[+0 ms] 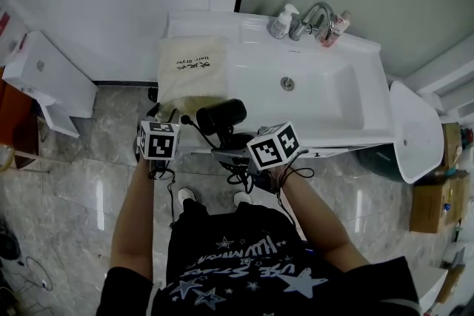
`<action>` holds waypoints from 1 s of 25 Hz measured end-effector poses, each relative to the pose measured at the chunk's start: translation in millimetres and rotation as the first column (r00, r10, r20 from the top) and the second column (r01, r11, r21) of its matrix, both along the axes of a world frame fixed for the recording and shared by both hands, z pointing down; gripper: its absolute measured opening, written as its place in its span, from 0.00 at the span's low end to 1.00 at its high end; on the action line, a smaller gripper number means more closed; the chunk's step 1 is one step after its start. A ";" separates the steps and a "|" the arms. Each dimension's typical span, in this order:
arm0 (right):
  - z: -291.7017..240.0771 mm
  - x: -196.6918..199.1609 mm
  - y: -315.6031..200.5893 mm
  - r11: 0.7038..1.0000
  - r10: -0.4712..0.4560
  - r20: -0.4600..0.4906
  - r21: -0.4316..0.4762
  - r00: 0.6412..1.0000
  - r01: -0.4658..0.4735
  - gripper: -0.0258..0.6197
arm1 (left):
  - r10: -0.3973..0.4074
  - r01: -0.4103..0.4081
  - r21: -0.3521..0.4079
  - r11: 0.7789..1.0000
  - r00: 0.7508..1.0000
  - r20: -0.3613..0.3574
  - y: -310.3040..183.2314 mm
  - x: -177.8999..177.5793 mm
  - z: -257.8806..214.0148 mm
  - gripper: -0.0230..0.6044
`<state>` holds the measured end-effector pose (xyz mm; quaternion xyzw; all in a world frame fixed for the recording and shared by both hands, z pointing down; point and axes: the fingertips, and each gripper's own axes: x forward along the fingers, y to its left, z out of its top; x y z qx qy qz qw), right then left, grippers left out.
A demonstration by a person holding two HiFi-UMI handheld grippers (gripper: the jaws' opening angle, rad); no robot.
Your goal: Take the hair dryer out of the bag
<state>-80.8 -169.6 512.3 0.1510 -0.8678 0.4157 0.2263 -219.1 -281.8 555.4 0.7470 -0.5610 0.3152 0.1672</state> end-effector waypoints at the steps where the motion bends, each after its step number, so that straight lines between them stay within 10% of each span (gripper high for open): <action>1: -2.4 4.1 0.3 1.000 -0.002 0.008 0.003 1.000 0.002 0.43 | -0.013 0.012 0.006 1.000 1.000 0.004 1.3 0.3 -1.4 0.40; 25: -49.3 113.9 -14.4 0.995 0.022 0.183 0.089 0.983 -0.039 0.43 | -0.324 0.372 0.278 0.886 0.924 -0.204 131.0 81.9 -95.3 0.35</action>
